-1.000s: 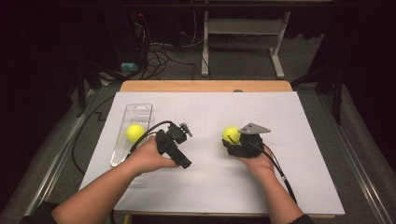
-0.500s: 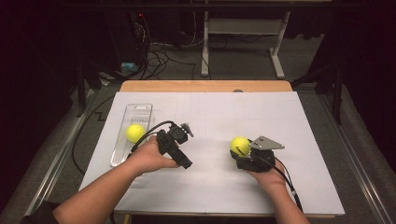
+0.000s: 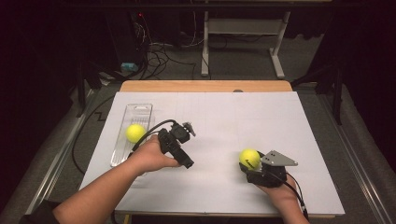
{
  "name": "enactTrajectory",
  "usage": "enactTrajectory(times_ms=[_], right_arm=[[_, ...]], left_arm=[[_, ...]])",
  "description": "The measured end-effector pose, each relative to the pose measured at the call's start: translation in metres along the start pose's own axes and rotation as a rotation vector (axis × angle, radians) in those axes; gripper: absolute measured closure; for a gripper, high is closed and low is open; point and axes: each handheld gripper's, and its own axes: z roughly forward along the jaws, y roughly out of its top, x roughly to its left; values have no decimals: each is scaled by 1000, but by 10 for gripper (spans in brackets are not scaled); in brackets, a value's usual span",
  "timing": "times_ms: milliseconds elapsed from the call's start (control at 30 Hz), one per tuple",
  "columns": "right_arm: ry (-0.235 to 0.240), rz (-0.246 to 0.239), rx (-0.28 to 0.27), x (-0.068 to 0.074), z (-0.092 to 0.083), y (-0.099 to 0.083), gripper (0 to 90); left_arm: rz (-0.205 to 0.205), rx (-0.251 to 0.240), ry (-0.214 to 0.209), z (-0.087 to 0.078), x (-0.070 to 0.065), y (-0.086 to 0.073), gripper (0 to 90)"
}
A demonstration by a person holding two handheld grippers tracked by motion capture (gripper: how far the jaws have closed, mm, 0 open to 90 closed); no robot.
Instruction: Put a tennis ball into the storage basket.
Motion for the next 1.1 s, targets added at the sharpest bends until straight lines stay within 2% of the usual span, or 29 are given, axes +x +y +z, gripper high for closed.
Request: enactTrajectory(times_ms=[267,467,567,867,1100], right_arm=[[22,-25,-27,12,-6,2,271],[44,-38,-29,21,-3,3,271],[57,-60,-29,27,0,4,271],[82,-77,-37,38,7,7,271],[104,-81,-44,45,9,9,271]], left_arm=[[22,13,15,-9,-5,7,5],[32,11,13,-11,-9,10,4],[35,9,11,-12,-11,12,4],[48,6,10,-23,-17,19,5],[62,11,7,-23,-23,24,5]])
